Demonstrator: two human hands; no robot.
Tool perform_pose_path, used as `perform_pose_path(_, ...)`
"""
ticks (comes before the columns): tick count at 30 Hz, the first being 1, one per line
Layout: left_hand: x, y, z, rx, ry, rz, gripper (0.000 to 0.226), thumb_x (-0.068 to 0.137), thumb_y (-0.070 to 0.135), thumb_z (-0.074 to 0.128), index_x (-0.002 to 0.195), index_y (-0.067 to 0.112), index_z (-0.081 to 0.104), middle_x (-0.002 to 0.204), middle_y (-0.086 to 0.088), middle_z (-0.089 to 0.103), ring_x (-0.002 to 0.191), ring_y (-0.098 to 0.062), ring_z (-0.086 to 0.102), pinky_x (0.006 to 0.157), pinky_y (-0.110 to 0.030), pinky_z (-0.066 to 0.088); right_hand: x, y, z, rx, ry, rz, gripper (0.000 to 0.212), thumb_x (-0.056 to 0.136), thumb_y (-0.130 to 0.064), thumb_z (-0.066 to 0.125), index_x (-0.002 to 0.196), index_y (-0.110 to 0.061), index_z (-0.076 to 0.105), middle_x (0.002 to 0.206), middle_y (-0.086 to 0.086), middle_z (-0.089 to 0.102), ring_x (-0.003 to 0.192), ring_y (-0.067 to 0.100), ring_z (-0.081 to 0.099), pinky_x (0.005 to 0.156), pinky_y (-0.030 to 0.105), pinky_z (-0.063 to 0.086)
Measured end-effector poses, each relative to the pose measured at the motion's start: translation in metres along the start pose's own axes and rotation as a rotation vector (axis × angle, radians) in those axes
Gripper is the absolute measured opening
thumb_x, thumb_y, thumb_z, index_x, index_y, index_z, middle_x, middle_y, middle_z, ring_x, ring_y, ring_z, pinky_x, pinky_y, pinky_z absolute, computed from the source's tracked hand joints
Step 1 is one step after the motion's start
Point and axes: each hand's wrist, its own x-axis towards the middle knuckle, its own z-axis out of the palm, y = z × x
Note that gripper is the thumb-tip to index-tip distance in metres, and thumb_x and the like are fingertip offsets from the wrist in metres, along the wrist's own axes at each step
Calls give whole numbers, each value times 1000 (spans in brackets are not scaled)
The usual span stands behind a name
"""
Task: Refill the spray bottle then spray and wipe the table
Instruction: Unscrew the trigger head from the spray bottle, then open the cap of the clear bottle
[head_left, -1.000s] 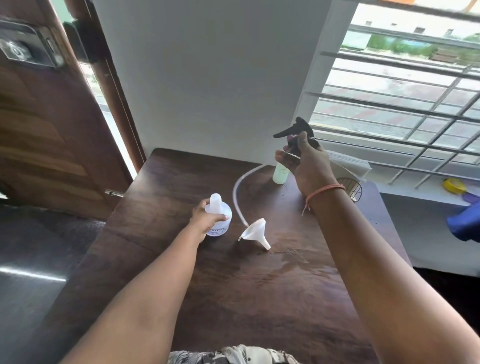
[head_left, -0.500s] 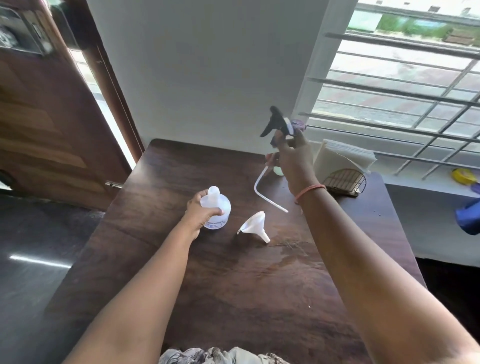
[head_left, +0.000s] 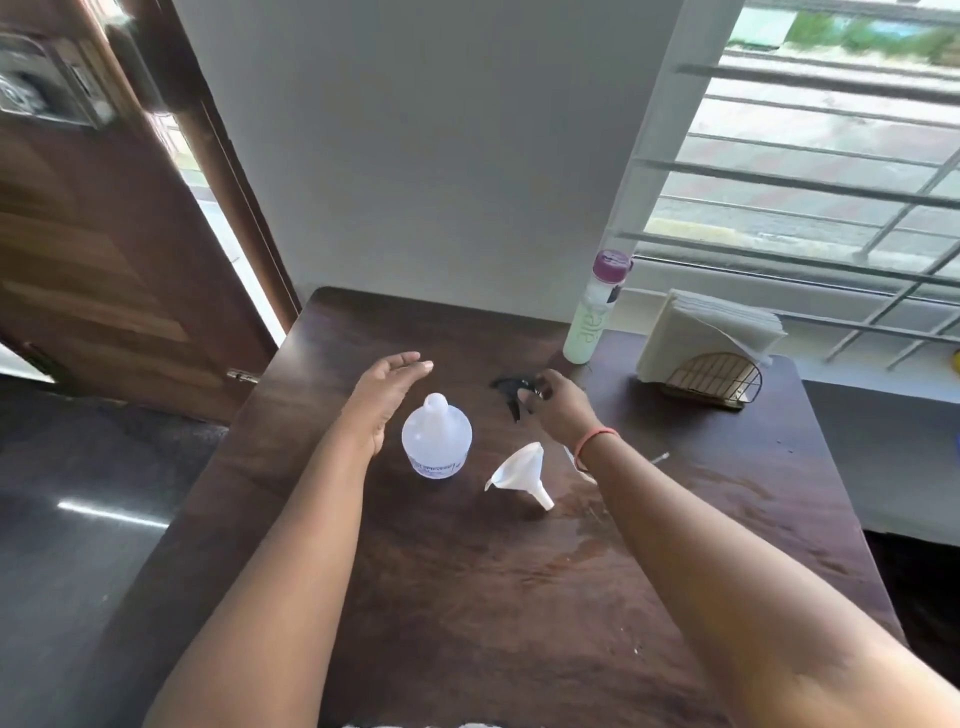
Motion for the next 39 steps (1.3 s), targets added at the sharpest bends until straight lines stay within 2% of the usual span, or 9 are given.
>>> perform_pose_path(4,8,14,21,62,162,126,27,89,16,68,115,12,65,103,3,65,88,2,60,68,-1,40,9,24,0,49,-4,71,19,91,-31,64,98,-17,53,90,0,60,76,16,54,61,23,39)
perform_pose_path(12,38,38,103,195,77,365,15,79,21,71,92,28,68,97,9,71,93,-12,66,90,-29,53,28,66,0,-51,-35,166,16,89,-34,65,79,-24,58,78,-6,62,81,19,61,76,34,49)
perform_pose_path(17,57,38,153,253,-22,323,22,81,23,74,98,32,65,99,10,68,91,-15,63,92,-37,54,40,67,-13,89,51,174,21,86,-36,67,98,-21,60,96,-3,64,89,17,61,83,35,51)
perform_pose_path(20,74,46,183,311,-55,328,45,81,26,76,122,25,58,123,5,60,91,-11,60,84,-25,53,65,51,-34,210,270,97,46,84,-30,72,121,-15,52,115,5,57,102,20,56,88,33,47)
perform_pose_path(24,92,62,217,385,-113,364,76,79,28,78,144,24,38,146,-1,41,123,-19,49,101,-34,45,103,34,-54,298,402,-3,77,77,-32,78,139,-17,36,134,4,42,123,20,45,105,37,41)
perform_pose_path(27,102,65,236,388,-147,394,77,81,23,77,145,24,35,150,-3,39,133,-20,43,107,-33,40,126,33,-58,373,387,-1,87,76,-28,78,146,-20,28,146,4,37,133,18,40,111,37,36)
perform_pose_path(31,113,58,246,388,-136,405,64,82,20,76,138,21,45,137,-1,54,126,-16,51,98,-22,40,138,37,-50,425,335,-22,71,77,-19,74,139,-19,40,137,4,50,124,16,48,108,36,40)
perform_pose_path(34,108,51,246,404,-119,402,57,81,24,78,130,19,51,128,1,58,118,-14,55,93,-20,43,136,36,-48,389,438,-69,55,78,-15,70,129,-14,50,125,6,55,116,20,52,101,34,43)
perform_pose_path(39,82,46,235,342,-99,390,57,73,26,84,123,21,56,117,0,66,109,-16,63,97,-38,52,113,28,-59,380,438,-116,47,76,-18,69,122,-18,59,115,1,56,102,10,51,86,12,35)
